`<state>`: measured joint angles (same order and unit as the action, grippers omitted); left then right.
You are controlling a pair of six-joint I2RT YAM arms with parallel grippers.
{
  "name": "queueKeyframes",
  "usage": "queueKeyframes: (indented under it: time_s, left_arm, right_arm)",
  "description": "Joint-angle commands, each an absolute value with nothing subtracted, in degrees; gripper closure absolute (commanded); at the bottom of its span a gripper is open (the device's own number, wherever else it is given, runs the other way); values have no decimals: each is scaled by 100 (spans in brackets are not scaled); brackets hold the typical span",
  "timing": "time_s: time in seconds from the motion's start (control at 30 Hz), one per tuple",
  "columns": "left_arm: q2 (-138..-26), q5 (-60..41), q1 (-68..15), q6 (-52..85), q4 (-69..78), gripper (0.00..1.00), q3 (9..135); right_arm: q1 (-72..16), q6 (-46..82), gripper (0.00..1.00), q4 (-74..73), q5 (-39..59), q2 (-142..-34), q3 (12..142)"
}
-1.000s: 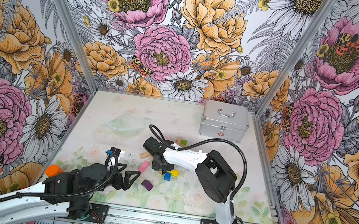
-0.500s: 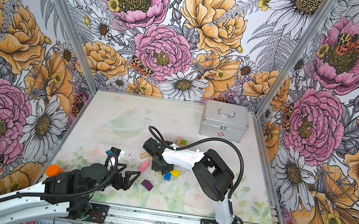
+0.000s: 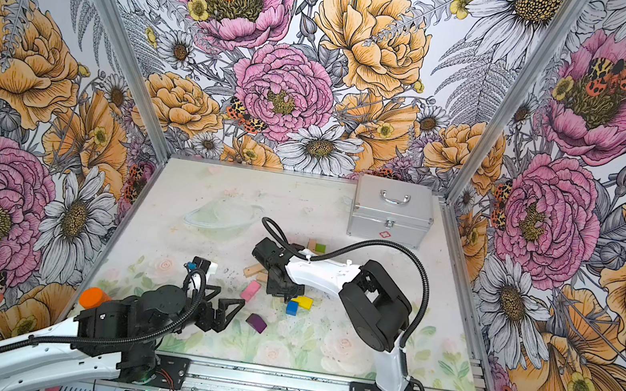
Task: Build the wood block tower
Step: 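Lift the block numbered 71 upright and carry it to the stack, then lower the block numbered 71 upright beside block 45 against the green block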
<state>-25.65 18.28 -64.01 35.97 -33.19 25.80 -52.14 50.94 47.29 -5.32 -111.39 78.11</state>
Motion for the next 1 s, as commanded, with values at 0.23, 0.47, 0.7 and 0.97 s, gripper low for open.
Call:
queueKeyframes:
  time_s: [0.23, 0.47, 0.7, 0.97]
  left_arm:
    - [-3042, 2013, -6254, 3308, -3233, 3, 2982]
    - [-3717, 1835, -6053, 3040, -2778, 3, 3255]
    - [-4877, 1514, -5907, 2633, -2213, 3, 3772]
    - [-5724, 1351, -5722, 2445, -1814, 3, 4059]
  right_arm:
    - [-4697, 4692, 79, 4649, -614, -10121, 7610]
    - [-3989, 4299, 79, 4649, -626, -9709, 7337]
    - [-3339, 3831, 79, 4638, -615, -9699, 7346]
    - [-2945, 3477, 79, 4545, -354, -10311, 7851]
